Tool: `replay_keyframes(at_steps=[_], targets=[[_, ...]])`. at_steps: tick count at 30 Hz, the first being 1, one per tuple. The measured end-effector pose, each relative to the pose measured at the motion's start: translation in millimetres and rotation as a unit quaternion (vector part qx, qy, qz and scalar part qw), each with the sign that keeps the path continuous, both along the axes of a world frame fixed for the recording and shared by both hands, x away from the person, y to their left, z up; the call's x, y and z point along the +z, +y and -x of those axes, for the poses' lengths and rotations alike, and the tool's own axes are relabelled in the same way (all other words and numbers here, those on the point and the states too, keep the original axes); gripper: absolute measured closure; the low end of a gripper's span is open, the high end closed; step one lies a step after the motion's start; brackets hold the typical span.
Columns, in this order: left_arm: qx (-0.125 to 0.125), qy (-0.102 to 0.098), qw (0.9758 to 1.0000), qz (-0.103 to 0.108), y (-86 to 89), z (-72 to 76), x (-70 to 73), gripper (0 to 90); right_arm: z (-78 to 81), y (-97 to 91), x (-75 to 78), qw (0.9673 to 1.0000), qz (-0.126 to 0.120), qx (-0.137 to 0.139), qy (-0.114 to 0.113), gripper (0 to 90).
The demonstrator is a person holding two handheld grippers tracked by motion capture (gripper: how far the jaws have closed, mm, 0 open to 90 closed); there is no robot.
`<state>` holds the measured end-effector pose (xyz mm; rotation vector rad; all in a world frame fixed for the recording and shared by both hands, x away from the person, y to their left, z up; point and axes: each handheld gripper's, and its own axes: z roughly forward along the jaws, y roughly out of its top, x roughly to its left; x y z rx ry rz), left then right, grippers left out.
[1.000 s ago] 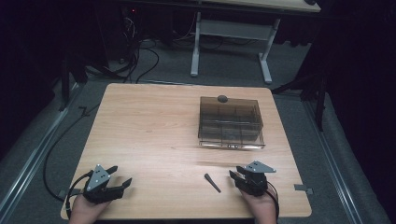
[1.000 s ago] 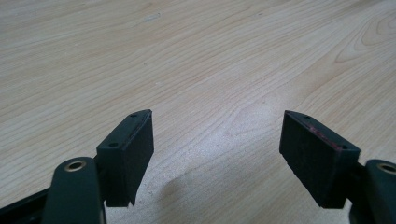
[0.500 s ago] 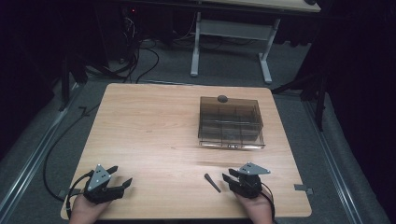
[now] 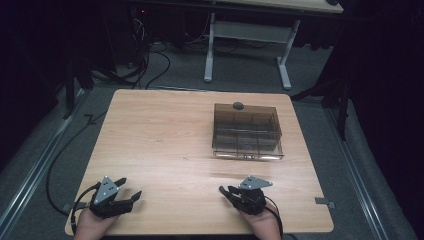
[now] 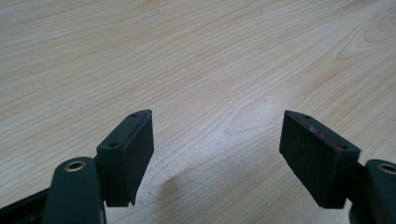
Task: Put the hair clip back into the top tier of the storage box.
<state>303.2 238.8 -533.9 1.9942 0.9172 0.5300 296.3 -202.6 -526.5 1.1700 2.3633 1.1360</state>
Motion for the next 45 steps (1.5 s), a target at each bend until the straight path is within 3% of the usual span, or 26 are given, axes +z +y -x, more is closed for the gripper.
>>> replay_keyframes(at_steps=[8, 17, 26, 33, 37, 45], targets=[[-0.001, 0.000, 1.0000, 0.001, 0.3, 0.0, 0.1, 26.6, -1.6, 6.1, -2.7, 0.9999, 0.016, 0.004, 0.002, 79.4], [-0.001, -0.001, 1.0000, 0.002, 0.4, 0.1, 0.2, 26.7, -1.0, 6.8, -2.0, 0.9998, 0.017, 0.003, 0.005, 81.5], [-0.001, 0.000, 1.0000, 0.003, 0.6, 0.2, 0.2, 26.6, 1.4, -1.1, 5.0, 0.9999, 0.009, -0.007, -0.011, 81.5], [-0.001, -0.001, 1.0000, 0.003, 0.7, 0.3, 0.3, 26.7, 5.9, -28.1, 10.7, 0.9986, 0.006, -0.052, -0.012, 81.5], [-0.001, 0.000, 1.0000, 0.003, 0.6, 0.4, 0.3, 26.6, 8.2, -49.1, 7.5, 0.9958, 0.022, -0.088, -0.002, 81.5], [-0.001, -0.001, 1.0000, 0.005, 0.9, 0.4, 0.3, 26.7, 8.1, -66.0, 3.6, 0.9925, 0.029, -0.118, 0.009, 81.4]])
